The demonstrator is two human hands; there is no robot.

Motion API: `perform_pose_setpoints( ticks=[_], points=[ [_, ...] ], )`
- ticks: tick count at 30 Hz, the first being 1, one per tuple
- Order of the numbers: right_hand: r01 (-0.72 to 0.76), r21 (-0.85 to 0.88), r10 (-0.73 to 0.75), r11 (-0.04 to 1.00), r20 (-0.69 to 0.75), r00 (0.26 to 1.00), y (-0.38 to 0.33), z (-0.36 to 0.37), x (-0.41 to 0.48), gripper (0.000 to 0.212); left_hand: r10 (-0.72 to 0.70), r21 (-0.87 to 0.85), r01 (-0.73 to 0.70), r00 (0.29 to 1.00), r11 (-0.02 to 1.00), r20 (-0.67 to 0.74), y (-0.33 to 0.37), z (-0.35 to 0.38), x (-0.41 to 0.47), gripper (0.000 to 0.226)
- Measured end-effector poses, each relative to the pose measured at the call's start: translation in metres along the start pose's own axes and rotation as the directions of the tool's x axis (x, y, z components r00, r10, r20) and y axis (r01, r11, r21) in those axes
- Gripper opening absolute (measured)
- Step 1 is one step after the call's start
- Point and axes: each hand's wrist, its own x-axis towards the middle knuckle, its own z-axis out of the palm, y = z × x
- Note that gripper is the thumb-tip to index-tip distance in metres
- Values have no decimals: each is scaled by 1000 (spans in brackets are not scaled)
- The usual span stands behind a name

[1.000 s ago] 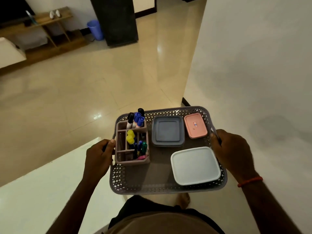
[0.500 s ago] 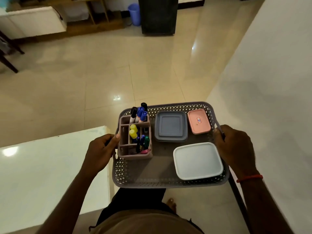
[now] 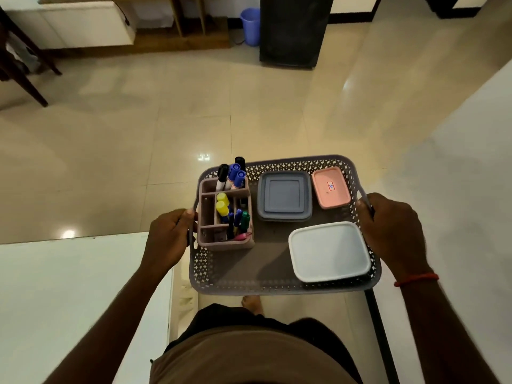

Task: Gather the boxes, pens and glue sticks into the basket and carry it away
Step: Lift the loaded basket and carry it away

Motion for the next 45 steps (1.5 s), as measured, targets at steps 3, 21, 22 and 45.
perform_pose_setpoints(
  ticks=[3,21,22,45],
  points=[
    [19,4,-19,1000,8,1000,-9,11,34,26,-5,14,6,999,1000,-33,7,-5,29,43],
    [281,118,-295,952,120,948,-22,78,292,25,-185,63,207,948,976,-259,56,32,174,49],
    [304,130,-319,944,119,940,-25,81,307,24,-206,46,227,938,973,-278,59,34,181,48],
    [549,276,-611,789,255,749,-243,191,548,28,-440,-159,422,740,893,-508,20,-53,358,46]
  ],
)
